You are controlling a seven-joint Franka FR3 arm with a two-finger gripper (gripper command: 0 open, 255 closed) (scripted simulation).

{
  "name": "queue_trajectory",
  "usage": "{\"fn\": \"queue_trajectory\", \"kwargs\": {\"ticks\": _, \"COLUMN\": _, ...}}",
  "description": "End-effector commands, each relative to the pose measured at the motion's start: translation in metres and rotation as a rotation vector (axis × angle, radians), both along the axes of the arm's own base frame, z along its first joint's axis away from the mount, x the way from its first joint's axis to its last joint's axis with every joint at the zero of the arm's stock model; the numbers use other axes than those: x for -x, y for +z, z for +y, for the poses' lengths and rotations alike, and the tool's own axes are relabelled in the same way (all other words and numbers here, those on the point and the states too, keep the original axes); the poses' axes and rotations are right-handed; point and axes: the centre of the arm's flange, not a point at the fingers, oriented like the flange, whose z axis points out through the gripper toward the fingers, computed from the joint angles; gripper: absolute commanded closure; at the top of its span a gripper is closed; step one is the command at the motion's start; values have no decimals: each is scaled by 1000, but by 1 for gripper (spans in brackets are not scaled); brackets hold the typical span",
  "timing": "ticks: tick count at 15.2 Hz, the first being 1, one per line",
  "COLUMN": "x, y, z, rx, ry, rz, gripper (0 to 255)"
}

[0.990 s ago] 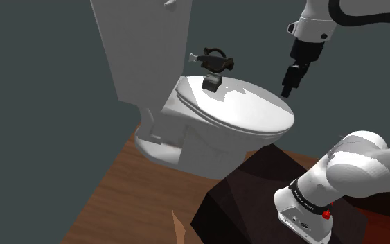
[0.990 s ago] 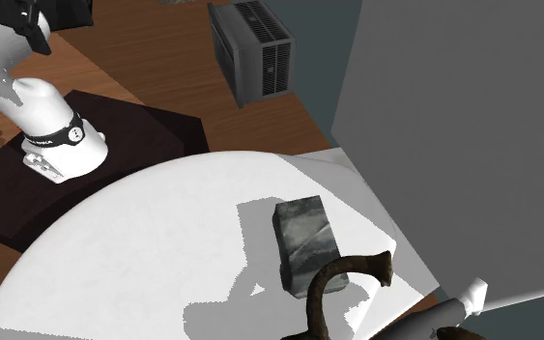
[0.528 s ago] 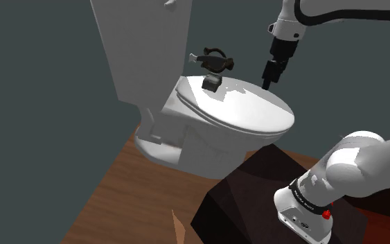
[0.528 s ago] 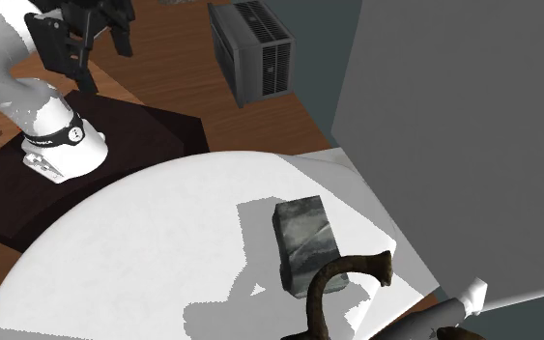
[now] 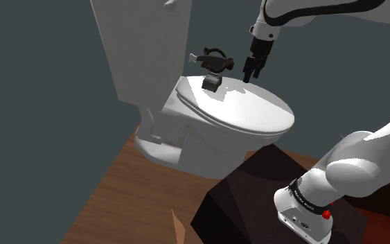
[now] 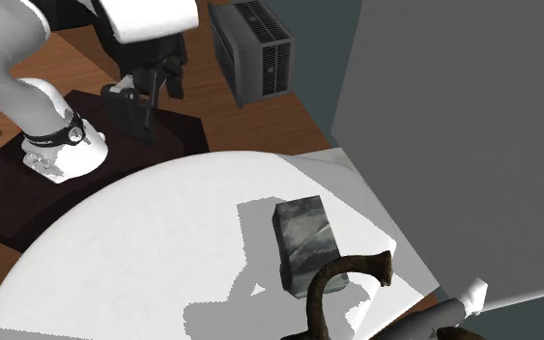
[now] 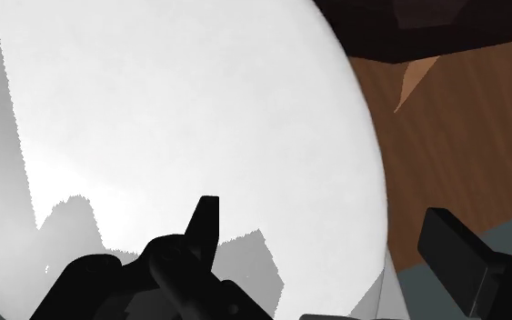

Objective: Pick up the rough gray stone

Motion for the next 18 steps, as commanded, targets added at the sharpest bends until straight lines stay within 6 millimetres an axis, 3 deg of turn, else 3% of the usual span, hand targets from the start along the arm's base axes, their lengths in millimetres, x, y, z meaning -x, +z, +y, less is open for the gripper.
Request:
{"fn": "queue_trajectory", "kwargs": {"ticks": 1, "x": -23, "y": -7, "z": -11, "rx": -14, "ry": 2, "rz": -7, "gripper": 0}}
{"fn": "queue_trajectory", "kwargs": {"ticks": 18, "x": -222, "y": -78, "z": -84, "rx": -133, "ry": 18, "rz": -55, "gripper": 0}}
